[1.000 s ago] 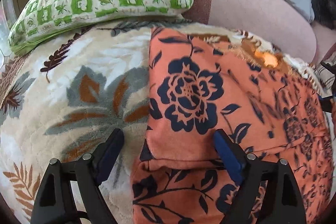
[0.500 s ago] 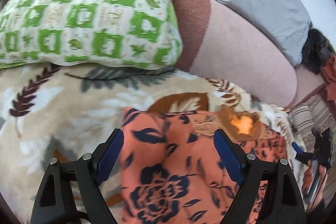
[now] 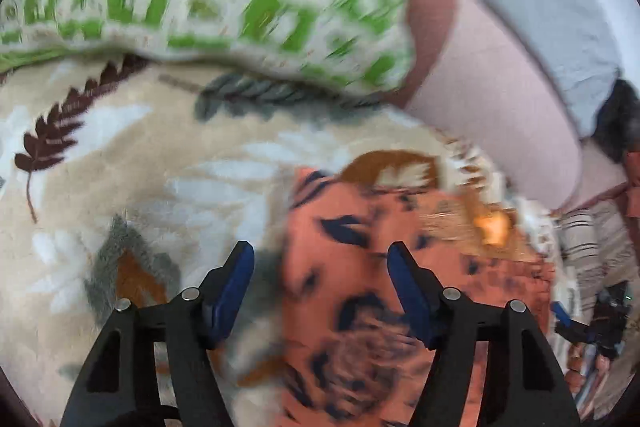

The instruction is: Fold small clothes

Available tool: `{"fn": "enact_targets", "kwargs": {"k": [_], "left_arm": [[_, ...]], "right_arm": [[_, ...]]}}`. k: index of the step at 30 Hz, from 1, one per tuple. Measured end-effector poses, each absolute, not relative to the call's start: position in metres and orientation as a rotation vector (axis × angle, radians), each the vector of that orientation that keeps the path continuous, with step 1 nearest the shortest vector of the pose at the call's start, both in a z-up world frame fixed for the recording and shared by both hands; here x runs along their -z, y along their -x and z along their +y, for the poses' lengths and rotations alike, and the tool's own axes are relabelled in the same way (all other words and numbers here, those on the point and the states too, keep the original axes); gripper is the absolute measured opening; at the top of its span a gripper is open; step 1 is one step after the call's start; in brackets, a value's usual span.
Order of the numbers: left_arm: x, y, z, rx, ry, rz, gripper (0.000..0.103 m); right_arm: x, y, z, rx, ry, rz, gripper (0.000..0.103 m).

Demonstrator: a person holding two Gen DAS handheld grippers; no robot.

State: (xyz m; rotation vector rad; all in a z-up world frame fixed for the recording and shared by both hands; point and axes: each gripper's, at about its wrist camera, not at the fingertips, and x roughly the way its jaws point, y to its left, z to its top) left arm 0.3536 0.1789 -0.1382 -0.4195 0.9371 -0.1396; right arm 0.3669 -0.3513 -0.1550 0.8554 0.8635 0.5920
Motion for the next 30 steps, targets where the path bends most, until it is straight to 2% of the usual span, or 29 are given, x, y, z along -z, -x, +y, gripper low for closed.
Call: {"fn": "enact_targets", "kwargs": {"k": [1, 4, 7, 8, 9, 10, 14, 17, 19, 20, 21, 24, 30], "left_arm": [[0.127, -0.341, 0.17, 0.183, 0.415, 0.9, 0.07], [0.116, -0.316, 0.144, 0.332, 0.412, 0.873, 0.081], [0.142, -0.318, 0.124, 0.37, 0.38, 0.957, 0.082], [0.152, -0.322, 0.125, 0.325, 0.36, 0.985, 0.078], [0.161, -0.323, 0.131, 0.289, 0.359, 0.972, 0.061], [0.16, -0.321, 0.135, 0.264, 0.372, 0.951, 0.057], [0.155, -0.318, 0.129, 0.231, 0.332, 0.959, 0.056], [0.154, -0.315, 0.117, 0.203, 0.25, 0.957, 0.056], [0.141, -0.302, 0.112, 0.154, 0.209, 0.976, 0.06], [0.136, -0.294, 0.112, 0.151, 0.197, 0.969, 0.07], [0.126, -0.278, 0.111, 0.139, 0.176, 0.944, 0.074], [0.11, -0.228, 0.118, 0.122, 0.151, 0.892, 0.077], [0.097, -0.126, 0.127, -0.022, 0.136, 0.885, 0.08]], "right_arm": [[0.151, -0.364, -0.349, -0.605, -0.861, 0.848, 0.102], [0.148, -0.36, -0.34, -0.69, -0.905, 0.829, 0.102], [0.174, -0.37, -0.325, -0.632, -0.885, 0.94, 0.102], [0.18, -0.369, -0.329, -0.591, -0.876, 0.942, 0.101], [0.18, -0.367, -0.329, -0.589, -0.883, 0.922, 0.101], [0.173, -0.362, -0.329, -0.574, -0.886, 0.915, 0.101], [0.149, -0.345, -0.326, -0.634, -0.818, 0.869, 0.102], [0.181, -0.347, -0.336, -0.517, -0.843, 0.992, 0.101], [0.162, -0.334, -0.343, -0.47, -0.868, 0.954, 0.101], [0.145, -0.325, -0.343, -0.493, -0.856, 0.916, 0.101], [0.126, -0.313, -0.342, -0.52, -0.822, 0.878, 0.101], [0.09, -0.267, -0.343, -0.526, -0.71, 0.843, 0.101], [0.084, -0.151, -0.367, -0.414, -0.552, 0.899, 0.101]]}}
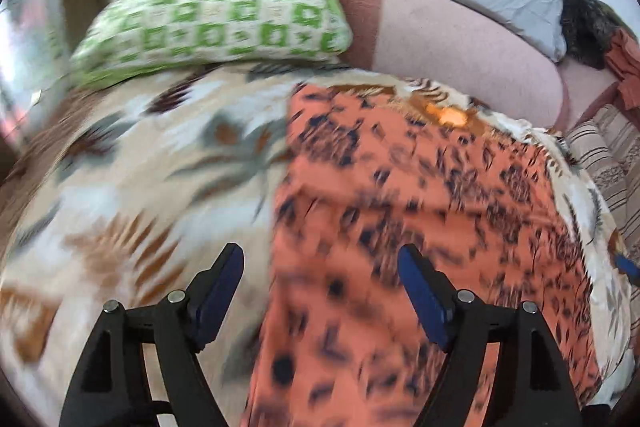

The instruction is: Fold small clothes

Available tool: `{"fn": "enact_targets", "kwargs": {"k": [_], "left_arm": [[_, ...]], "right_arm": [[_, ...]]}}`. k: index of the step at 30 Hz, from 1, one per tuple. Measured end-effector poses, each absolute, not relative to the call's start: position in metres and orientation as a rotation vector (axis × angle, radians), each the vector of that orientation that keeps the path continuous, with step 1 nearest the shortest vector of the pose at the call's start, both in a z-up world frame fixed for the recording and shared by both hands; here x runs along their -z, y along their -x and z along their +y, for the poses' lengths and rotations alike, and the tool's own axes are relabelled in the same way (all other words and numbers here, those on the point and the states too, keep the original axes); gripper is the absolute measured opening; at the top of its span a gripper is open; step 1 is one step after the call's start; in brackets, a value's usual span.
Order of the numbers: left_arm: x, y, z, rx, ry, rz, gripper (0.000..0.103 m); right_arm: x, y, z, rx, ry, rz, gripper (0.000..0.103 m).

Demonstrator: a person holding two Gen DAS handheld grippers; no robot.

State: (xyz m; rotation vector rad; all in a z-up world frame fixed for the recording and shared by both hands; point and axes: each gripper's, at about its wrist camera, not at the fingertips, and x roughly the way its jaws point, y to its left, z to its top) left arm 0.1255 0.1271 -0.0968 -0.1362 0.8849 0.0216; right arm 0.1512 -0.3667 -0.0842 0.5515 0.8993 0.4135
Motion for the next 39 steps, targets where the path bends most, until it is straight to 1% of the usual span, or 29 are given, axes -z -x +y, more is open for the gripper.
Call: {"fn": "enact_targets", "kwargs": {"k": [4, 8, 14, 17, 19, 20, 23, 25, 28, 31, 34, 36, 37, 39], "left_arm": [[0.097, -0.072, 0.129, -0.083, 0.11, 0.904, 0.081], [0.097, -0.028, 0.129, -0.109, 0.085, 0.911, 0.081], [0.085, 0.023, 0.135, -0.142, 0.106, 0.874, 0.081], [0.076, 0.053, 0.138, -0.158, 0.145, 0.839, 0.081], [0.073, 0.076, 0.139, -0.154, 0.193, 0.796, 0.084], [0.074, 0.082, 0.139, -0.148, 0.202, 0.79, 0.089], [0.09, 0.083, 0.143, -0.141, 0.232, 0.821, 0.089], [0.108, 0.071, 0.151, -0.14, 0.271, 0.906, 0.089], [0.131, 0.061, 0.165, -0.161, 0.352, 0.965, 0.089], [0.143, 0.056, 0.169, -0.144, 0.373, 0.998, 0.089], [0.149, 0.052, 0.167, -0.098, 0.378, 1.014, 0.089], [0.149, 0.051, 0.167, -0.065, 0.405, 1.015, 0.089], [0.15, 0.052, 0.169, -0.047, 0.43, 1.011, 0.089], [0.152, 0.052, 0.172, -0.031, 0.466, 1.017, 0.088]], "right_arm": [[0.111, -0.084, -0.391, -0.315, -0.479, 1.004, 0.101], [0.13, -0.039, -0.405, -0.248, -0.464, 1.048, 0.101], [0.128, -0.004, -0.408, -0.206, -0.48, 1.022, 0.101], [0.112, 0.013, -0.402, -0.206, -0.459, 0.982, 0.101], [0.099, 0.023, -0.397, -0.213, -0.443, 0.951, 0.101], [0.093, 0.027, -0.395, -0.227, -0.438, 0.93, 0.101], [0.093, 0.027, -0.397, -0.248, -0.449, 0.946, 0.101], [0.11, 0.018, -0.402, -0.232, -0.492, 1.004, 0.101], [0.134, 0.009, -0.41, -0.218, -0.562, 1.065, 0.101], [0.147, 0.005, -0.415, -0.185, -0.57, 1.105, 0.101], [0.155, 0.004, -0.425, -0.156, -0.599, 1.107, 0.101], [0.159, 0.003, -0.429, -0.163, -0.628, 1.118, 0.099], [0.16, 0.003, -0.428, -0.165, -0.626, 1.125, 0.095], [0.162, 0.001, -0.426, -0.18, -0.623, 1.143, 0.079]]}}
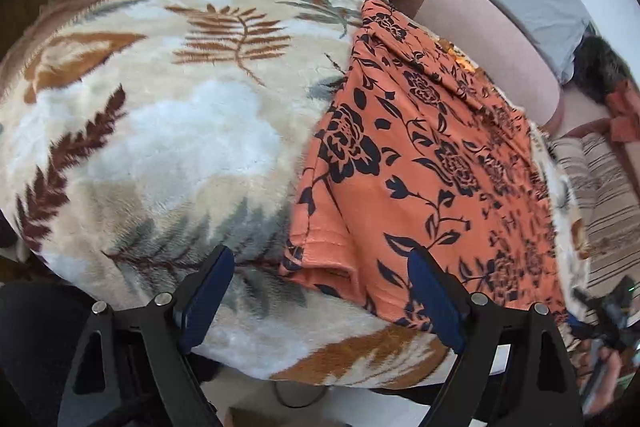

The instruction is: Fold small clothes

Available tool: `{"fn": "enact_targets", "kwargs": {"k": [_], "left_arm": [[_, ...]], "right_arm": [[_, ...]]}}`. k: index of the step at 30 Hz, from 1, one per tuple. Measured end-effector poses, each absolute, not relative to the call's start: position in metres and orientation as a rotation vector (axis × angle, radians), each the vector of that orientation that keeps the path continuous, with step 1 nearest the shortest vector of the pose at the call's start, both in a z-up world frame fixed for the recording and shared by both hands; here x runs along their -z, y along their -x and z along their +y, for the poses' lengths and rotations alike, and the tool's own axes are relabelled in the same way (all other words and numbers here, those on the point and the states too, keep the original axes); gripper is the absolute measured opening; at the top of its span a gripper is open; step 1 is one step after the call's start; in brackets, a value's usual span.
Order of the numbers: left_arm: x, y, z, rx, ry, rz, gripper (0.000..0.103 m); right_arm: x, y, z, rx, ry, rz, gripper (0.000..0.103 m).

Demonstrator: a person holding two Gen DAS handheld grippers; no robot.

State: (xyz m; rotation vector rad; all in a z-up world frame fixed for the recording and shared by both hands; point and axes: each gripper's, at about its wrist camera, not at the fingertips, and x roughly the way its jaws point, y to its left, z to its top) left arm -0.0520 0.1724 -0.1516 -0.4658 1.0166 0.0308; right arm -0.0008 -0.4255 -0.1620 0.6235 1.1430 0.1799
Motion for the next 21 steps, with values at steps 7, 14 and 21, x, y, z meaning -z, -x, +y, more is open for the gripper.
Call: {"fn": "enact_targets", "kwargs": {"k": [7, 14, 21], "left_arm": [[0.162, 0.053, 0.185, -0.019, 0.553, 1.053, 0.049], [0.167, 0.044, 0.178, -0.013, 0.501, 1.067, 0.034], [0.149, 0.042, 0.185, 0.052, 0.539, 1.01, 0.009]], "right_arm": [[0.168, -0.001, -0.419, -0.171, -0.586, 1.181, 0.055], [0.174, -0.005, -0.421, -0.202, -0.638, 1.212, 0.055], [0.177, 0.005, -0.434, -0.274, -0.813, 1.2, 0.013]]}}
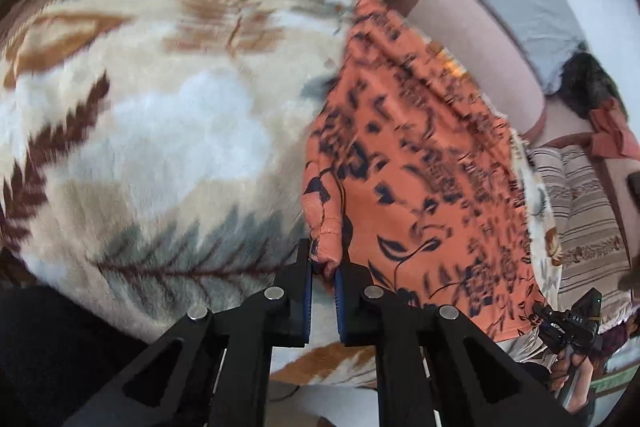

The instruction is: Fold small clothes

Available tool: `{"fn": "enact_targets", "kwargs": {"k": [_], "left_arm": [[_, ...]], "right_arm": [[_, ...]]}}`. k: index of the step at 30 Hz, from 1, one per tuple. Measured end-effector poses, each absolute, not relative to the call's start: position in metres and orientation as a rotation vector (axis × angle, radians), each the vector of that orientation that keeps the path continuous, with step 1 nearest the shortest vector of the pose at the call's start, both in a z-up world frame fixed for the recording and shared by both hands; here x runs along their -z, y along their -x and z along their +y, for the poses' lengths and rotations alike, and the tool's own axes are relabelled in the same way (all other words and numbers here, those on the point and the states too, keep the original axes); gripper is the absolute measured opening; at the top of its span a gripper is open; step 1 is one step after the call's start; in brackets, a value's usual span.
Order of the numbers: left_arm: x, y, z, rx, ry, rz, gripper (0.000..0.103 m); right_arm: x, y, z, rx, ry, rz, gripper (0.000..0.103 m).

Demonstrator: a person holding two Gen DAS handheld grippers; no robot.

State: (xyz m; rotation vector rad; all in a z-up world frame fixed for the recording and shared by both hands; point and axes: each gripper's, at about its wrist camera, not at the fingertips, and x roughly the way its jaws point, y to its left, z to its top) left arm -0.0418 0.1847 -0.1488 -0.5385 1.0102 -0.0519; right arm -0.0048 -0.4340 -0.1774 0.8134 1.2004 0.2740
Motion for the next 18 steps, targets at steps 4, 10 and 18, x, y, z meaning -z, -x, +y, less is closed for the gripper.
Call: {"fn": "enact_targets", "kwargs": {"k": [4, 10, 18], "left_arm": [[0.166, 0.033, 0.183, 0.027, 0.536, 1.063, 0.011], [0.168, 0.034, 0.178, 0.055, 0.574, 1.051, 0.053], [0.161, 0.033, 0.182, 0.077, 0.586, 1.05, 0.008]], "right_arm": [[0.185, 0.006, -0.438, -0.266, -0.833, 1.226, 0.013], [0.188, 0.005, -0.448, -0.233, -0.906, 1.201, 0.029], [0.181, 0.0, -0.444, -0.315, -0.9, 1.16, 0.011]]}}
